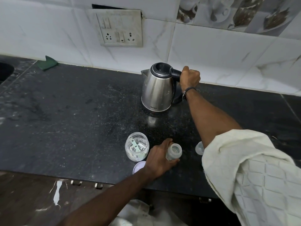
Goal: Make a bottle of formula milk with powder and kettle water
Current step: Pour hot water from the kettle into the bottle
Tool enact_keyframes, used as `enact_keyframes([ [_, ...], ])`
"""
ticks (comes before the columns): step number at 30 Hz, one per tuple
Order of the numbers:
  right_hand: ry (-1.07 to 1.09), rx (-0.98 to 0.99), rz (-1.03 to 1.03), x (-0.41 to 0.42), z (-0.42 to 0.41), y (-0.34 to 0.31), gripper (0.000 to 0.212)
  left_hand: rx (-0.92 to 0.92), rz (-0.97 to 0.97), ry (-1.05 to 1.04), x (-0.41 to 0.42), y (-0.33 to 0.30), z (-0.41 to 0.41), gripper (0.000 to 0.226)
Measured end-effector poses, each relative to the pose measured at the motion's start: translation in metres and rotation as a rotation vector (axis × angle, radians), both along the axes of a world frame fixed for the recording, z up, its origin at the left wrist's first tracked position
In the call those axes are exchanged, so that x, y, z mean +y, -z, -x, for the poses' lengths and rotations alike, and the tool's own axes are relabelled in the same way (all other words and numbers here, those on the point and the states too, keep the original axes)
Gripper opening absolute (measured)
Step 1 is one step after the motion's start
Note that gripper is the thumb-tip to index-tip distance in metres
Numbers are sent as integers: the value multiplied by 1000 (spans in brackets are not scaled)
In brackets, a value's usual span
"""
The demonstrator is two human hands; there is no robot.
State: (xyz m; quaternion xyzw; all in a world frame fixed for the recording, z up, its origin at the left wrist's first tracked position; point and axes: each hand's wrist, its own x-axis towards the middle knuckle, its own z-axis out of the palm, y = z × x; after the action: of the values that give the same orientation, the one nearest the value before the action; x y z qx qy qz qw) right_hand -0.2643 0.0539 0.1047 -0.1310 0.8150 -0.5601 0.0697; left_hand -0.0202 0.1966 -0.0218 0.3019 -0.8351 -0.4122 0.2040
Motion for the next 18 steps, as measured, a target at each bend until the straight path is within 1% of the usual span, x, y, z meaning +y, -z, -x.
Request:
enact_keyframes([
  [5,-85,-70,9,6,4,-5,36,-1,1,-4,0,-1,0,77],
  [10,19,-109,72,17,4,-6,51,15,3,-13,1,0,0,76],
  [13,197,-159,244,25,6,-11,53,16,-8,-20,1,-1,0,76],
  [15,293,-173,347,32,7,-18,50,18,-14,-25,0,1,0,76],
  [18,354,-173,537,46,6,-33,43,26,1,-30,0,3,0,76],
])
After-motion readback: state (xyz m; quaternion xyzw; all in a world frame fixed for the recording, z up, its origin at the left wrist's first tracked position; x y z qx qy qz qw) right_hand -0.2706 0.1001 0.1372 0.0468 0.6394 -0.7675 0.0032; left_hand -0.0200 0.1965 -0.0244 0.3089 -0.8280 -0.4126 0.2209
